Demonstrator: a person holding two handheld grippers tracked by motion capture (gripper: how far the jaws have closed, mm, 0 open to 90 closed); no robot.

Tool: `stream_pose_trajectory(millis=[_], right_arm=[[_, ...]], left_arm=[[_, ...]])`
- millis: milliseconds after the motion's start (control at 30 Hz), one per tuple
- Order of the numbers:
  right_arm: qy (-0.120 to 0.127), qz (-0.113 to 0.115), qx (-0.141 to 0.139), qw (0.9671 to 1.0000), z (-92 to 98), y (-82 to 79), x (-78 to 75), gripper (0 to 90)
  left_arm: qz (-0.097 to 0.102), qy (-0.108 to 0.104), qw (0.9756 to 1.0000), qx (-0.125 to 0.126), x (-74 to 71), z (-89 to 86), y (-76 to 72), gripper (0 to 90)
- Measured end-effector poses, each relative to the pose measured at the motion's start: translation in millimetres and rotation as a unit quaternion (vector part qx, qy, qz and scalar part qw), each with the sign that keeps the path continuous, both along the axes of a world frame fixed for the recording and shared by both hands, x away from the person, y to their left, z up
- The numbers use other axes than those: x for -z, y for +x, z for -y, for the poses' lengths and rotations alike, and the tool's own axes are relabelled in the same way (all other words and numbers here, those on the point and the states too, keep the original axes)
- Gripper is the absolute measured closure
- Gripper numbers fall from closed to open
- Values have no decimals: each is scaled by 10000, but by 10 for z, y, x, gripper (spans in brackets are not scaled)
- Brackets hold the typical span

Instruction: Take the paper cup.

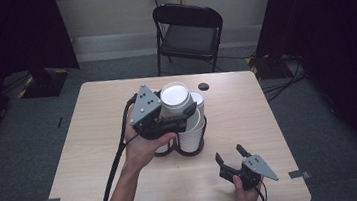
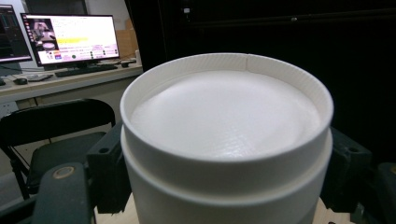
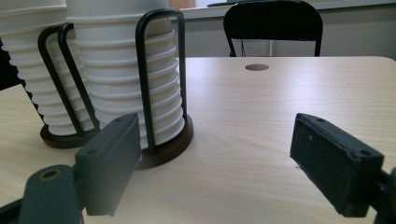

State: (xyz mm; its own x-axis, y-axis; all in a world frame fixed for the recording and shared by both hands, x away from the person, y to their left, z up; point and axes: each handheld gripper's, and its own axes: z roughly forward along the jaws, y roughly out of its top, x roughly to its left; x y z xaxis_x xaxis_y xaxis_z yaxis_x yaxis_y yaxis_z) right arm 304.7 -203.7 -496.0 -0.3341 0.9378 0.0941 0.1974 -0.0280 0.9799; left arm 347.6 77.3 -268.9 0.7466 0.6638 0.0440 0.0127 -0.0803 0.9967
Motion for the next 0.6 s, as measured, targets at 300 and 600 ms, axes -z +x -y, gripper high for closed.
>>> stream_pose_trajectory(millis=[300, 600], right_arm=[[7, 27, -63, 10000, 1, -7, 1, 151], [-6, -5, -184, 9998, -4, -5, -1, 139]], left_arm=[[-163, -65, 9998, -112, 218, -94, -98, 213], [-629, -284, 9975, -127, 510, -246, -131, 215]])
